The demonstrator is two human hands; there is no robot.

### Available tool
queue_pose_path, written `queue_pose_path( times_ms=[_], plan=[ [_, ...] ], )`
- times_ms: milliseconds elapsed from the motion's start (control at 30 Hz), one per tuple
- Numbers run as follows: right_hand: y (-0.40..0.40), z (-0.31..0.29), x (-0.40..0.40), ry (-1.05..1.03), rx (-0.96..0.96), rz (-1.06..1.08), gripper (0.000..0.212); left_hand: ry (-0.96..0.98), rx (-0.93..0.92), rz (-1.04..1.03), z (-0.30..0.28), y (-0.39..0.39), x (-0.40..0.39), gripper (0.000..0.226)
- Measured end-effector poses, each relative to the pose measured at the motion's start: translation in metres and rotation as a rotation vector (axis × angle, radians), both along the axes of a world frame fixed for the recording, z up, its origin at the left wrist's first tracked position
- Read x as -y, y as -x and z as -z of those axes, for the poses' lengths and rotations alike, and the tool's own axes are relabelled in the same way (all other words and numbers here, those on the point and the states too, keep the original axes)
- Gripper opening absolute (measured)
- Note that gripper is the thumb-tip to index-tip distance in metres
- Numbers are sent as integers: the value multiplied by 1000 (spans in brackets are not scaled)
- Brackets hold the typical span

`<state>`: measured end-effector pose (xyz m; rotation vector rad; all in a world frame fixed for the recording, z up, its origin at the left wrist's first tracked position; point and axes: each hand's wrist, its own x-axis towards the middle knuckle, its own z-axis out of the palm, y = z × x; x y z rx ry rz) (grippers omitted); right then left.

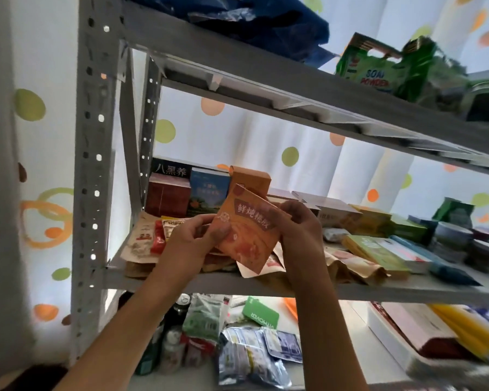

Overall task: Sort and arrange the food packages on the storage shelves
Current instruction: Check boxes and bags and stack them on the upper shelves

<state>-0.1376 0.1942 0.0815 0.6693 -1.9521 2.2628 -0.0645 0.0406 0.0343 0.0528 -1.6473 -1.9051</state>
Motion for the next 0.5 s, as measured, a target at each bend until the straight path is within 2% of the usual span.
queue_pose_path(
  times_ms=[100, 200, 367, 433, 500],
  plan=[
    [-8, 19, -28, 43, 82, -55, 27, 40, -5, -82, 8, -8, -24, 27],
    [-15, 39, -60, 132, 257, -115, 34, -47, -22, -113, 16, -20, -58, 18],
    [-30, 80, -114, 166, 361, -111, 36, -94, 67, -173, 42, -34, -118, 43],
    [-38, 94, -136, 185, 407, -79, 36, -208, 100, -197, 58, -38, -145, 57],
    [-45, 108, -156, 215, 454, -31, 37, -348, 105, -197, 74, -41, -174, 54]
  ],
)
